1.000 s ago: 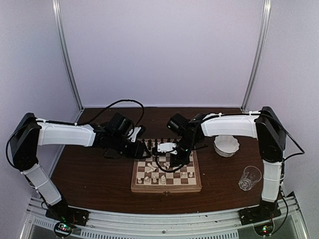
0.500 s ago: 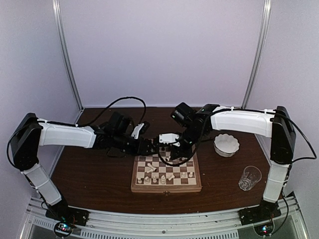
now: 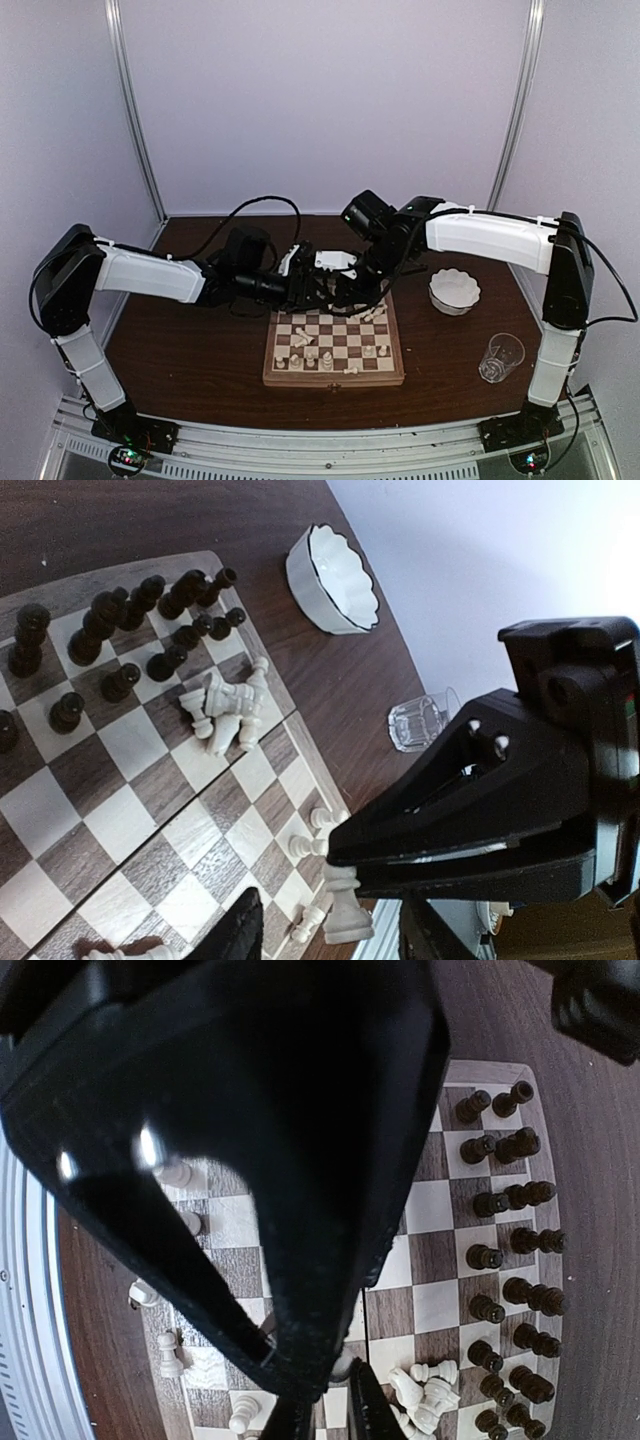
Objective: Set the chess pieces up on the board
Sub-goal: Pass from the right arm to the left
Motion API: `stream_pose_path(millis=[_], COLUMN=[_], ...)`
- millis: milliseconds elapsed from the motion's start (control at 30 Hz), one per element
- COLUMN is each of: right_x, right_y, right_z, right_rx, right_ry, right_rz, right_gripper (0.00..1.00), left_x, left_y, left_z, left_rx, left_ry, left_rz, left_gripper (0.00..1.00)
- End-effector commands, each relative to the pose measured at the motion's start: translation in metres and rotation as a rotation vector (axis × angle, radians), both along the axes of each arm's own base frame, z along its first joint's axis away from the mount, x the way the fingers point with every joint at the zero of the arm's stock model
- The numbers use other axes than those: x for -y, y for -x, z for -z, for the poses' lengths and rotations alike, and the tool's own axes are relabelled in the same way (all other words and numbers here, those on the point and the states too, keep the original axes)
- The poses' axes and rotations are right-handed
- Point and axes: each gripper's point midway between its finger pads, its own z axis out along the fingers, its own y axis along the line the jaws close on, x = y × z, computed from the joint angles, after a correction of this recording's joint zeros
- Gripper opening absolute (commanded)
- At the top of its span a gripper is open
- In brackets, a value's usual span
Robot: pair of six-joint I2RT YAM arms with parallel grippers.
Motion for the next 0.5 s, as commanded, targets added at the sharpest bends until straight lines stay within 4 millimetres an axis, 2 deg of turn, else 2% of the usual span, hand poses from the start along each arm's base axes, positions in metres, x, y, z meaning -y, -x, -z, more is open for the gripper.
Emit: stream_pose_path(millis=[0,200,467], right_x=[-0.0006,0.0006,0.0018], right_y=[-0.0012,-0.0038,-0.0062], right_z=[-0.0245,-0.0244,-0.0254], right_rx=[0.014,0.021,0.025], right_ry=[-0.045,-0.043,-0.049], right_rz=[0.025,0.037,0.052], right_gripper=[0.05,0.05,0.05], left_x=[0.0150,0.0188,0.0199], left_y=[0.0036,0.0042,0.0041], left_z=[-0.0139,-0.0134,-0.0071], left_rx=[0.000,-0.021,-0.052], left_ry=[0.078,0.098,0.094], left_rz=[0.034,0.040,0.035], left_gripper=[0.43,0.34,0.36])
